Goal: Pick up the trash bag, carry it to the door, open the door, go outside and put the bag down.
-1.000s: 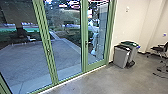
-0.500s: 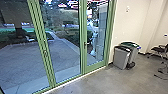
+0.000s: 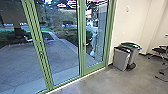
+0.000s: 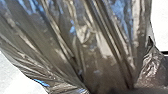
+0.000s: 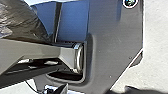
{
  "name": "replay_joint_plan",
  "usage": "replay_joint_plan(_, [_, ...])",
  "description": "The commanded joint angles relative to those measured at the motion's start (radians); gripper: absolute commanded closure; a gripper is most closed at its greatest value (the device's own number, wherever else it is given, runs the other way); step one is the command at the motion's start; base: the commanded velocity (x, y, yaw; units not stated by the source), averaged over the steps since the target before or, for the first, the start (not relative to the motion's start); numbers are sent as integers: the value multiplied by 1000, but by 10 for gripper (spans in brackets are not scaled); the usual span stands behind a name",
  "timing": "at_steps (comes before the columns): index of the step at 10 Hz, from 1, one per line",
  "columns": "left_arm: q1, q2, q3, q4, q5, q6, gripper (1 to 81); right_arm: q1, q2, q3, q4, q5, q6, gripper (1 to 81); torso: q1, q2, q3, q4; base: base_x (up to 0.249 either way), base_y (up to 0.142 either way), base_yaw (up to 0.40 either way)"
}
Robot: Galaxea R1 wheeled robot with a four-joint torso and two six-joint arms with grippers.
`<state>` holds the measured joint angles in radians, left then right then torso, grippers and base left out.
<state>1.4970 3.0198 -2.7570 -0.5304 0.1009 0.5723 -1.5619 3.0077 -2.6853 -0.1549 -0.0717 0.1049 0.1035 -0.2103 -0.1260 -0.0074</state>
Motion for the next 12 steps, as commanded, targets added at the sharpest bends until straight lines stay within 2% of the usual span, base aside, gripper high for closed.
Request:
replay_joint_plan(1, [-45,-1,-1,3,69,6,811,48,1,0,-9,-57,1,10,0,0,0,0,148,-68,0])
replay_joint_plan(3, [-45,-1,-1,3,69,6,811,48,1,0,-8,-57,2,10,0,0,0,0,146,-66,0])
replay_joint_plan(10, [-45,1,-1,3,69,12,811,50,3,0,-9,-57,1,10,0,0,0,0,138,0,0])
replay_joint_plan(12, [-45,-1,-1,3,69,12,811,50,3,-2,-9,-57,1,10,0,0,0,0,138,-71,0])
